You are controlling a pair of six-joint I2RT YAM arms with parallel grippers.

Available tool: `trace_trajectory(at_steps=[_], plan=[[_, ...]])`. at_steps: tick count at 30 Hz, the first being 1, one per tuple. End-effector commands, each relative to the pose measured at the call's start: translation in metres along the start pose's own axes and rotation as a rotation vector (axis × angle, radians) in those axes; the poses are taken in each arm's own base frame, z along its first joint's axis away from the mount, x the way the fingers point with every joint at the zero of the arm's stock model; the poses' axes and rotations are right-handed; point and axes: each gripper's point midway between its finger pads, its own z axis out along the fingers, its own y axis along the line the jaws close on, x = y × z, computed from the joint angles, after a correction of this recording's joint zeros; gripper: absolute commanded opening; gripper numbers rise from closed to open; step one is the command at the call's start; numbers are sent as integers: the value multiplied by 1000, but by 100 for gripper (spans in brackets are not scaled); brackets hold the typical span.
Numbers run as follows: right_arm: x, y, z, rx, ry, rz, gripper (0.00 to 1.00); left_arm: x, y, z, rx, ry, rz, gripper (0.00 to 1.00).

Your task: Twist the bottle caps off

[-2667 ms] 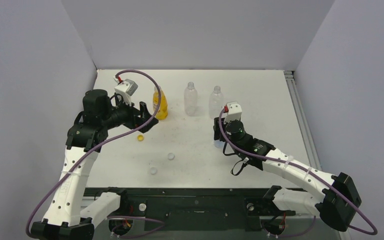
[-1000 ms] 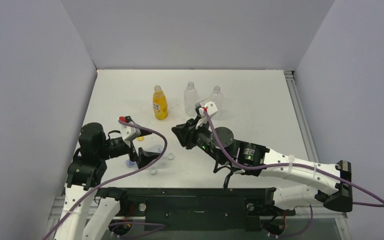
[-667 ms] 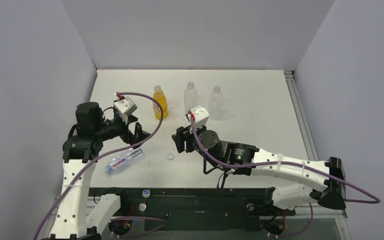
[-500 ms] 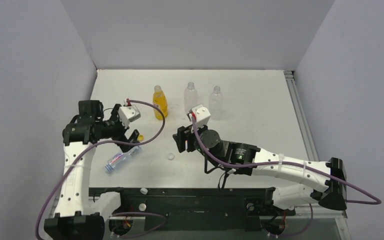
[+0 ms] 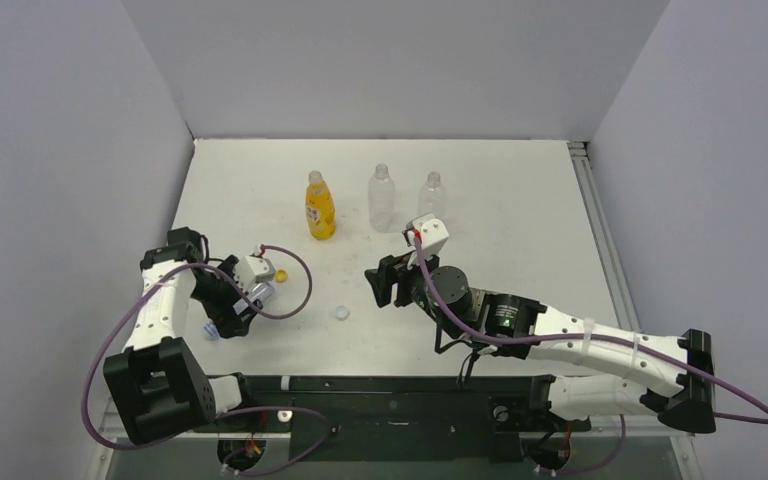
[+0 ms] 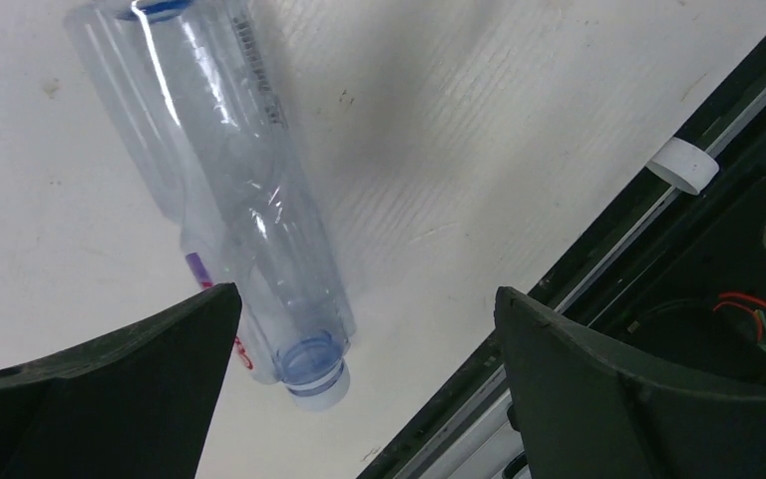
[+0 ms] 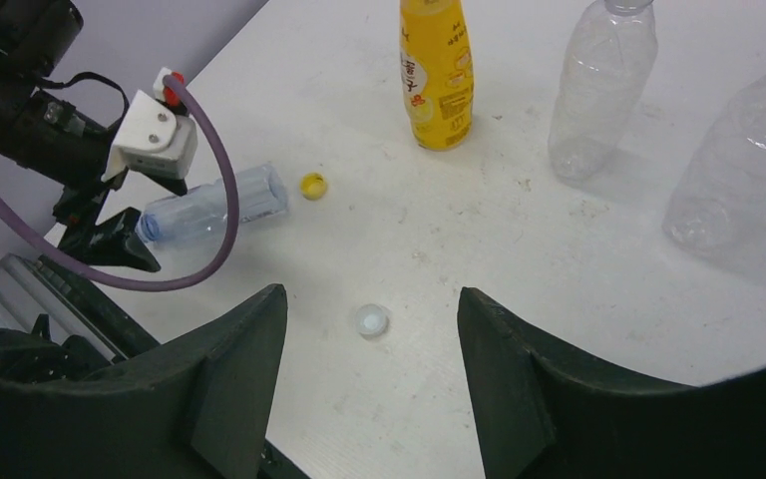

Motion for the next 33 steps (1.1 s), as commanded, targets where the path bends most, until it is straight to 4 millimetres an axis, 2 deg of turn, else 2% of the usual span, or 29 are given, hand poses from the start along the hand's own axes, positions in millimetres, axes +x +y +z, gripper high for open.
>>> trace_trajectory(at_steps=[1,4,8,15,17,19,22,25,28,29,30,31,32,33], plan=[[-17,1,-1,1,-59,48,59,-6,29,12,-111,-37,66,97],[-18,1,0,3,-58,50,59,-6,49,24,-149,-41,-3,97],[-17,4,0,-9,-53,55,59,-8,64,32,-194,-64,-36,97],[-16,10,5,-26,-49,64,59,3,57,52,-147,-37,-10,99],[-14,11,7,-25,-44,60,59,5,55,57,-125,-36,-22,94],[-13,11,8,-24,-40,57,58,5,54,60,-116,-45,-24,83],[-14,9,8,-22,-43,57,58,-1,51,58,-107,-81,-16,62],[-18,8,5,-24,-52,61,57,-14,45,46,-99,-133,-4,49],[-24,8,2,-26,-66,62,57,-37,44,20,-119,-207,20,40],[-26,7,1,-28,-73,65,57,-43,36,14,-95,-230,17,36],[-28,7,0,-29,-78,66,57,-54,38,-1,-122,-261,34,36],[-31,7,-1,-32,-84,70,58,-62,30,-7,-98,-295,26,35],[-33,8,-2,-37,-91,74,58,-74,32,-25,-129,-332,29,35],[-34,9,-3,-47,-93,80,58,-84,22,-32,-99,-374,18,35]])
